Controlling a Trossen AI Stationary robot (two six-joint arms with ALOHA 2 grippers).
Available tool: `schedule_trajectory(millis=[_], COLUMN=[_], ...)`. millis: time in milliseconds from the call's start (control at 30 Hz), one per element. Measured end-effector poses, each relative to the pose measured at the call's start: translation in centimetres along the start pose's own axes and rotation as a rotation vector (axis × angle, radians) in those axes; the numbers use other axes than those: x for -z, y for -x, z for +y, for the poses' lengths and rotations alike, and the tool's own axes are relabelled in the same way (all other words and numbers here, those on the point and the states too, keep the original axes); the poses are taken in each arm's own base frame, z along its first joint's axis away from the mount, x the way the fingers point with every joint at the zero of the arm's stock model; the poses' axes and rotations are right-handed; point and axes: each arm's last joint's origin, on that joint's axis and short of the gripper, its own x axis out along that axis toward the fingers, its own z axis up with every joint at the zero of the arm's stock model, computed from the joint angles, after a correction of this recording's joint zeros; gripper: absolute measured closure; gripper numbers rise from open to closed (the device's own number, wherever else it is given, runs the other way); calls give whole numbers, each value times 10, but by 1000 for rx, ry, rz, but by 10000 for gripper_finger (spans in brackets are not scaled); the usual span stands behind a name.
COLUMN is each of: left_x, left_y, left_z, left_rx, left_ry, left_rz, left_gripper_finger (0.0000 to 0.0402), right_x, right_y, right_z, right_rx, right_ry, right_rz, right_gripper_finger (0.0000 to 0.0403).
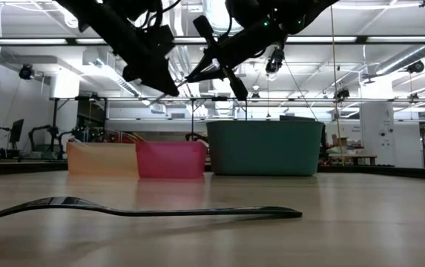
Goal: Sort silverware by color (type)
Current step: Put the gold fork into the red bin
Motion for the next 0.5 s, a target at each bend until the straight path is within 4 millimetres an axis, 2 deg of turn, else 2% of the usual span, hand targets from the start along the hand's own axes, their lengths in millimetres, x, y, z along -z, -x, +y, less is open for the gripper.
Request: schedule_trajectory(millis=[33, 133, 300, 500], left_x=[-3, -11, -15, -12], left_y=[4, 13, 19, 21], left_z=[0, 4, 9, 9], left_rx=[21, 86, 167, 210], left_ry=[23, 114, 264, 517], left_rz=[10, 13, 75, 150], left_gripper_finger=[387, 391, 396, 398], right_x=[0, -1, -7, -31], right_y=[0, 1, 6, 26], right_z=[0, 1, -1, -8], right_rx=[-1, -18, -41, -58], right_ry=[-4, -12, 5, 17], right_rz=[2, 11, 39, 56], right_gripper_finger=[388, 371, 318, 259])
